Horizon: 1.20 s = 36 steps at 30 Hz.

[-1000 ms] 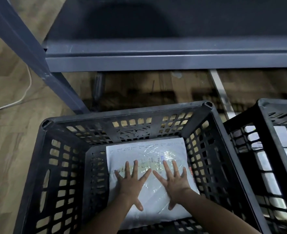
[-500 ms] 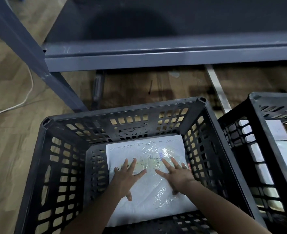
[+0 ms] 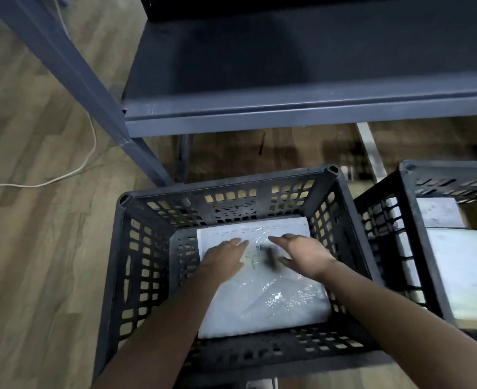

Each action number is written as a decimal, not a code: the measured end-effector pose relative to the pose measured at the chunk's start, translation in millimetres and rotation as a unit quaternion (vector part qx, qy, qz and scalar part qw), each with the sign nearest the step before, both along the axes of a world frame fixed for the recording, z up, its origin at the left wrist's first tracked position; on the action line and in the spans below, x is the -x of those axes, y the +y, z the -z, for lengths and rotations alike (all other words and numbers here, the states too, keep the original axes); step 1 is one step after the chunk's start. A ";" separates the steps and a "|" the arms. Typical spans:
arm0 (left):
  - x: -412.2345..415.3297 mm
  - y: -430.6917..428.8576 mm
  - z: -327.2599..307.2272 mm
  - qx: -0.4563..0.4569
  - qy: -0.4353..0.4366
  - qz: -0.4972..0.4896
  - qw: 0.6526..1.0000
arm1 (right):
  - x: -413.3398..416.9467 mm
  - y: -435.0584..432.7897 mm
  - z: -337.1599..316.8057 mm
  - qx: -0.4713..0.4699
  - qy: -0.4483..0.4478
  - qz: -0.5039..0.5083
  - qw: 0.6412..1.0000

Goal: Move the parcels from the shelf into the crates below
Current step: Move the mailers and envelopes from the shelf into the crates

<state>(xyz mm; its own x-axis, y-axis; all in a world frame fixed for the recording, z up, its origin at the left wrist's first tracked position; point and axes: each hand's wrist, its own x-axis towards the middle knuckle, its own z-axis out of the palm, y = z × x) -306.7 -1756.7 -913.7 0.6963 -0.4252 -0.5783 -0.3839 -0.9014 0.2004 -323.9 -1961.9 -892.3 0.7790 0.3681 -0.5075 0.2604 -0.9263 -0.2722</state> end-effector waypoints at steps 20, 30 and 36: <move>34.9 -9.7 -551.3 0.152 -0.153 -0.114 0.970 | 39.5 -11.2 -535.8 -0.085 -0.138 0.084 0.983; 24.0 -19.4 -808.3 0.213 -0.285 -0.083 0.931 | 38.9 -20.4 -789.4 -0.084 -0.273 0.090 0.954; -6.4 -14.5 -879.9 0.263 -0.370 -0.117 0.883 | 18.0 -22.2 -852.4 -0.124 -0.332 0.143 0.924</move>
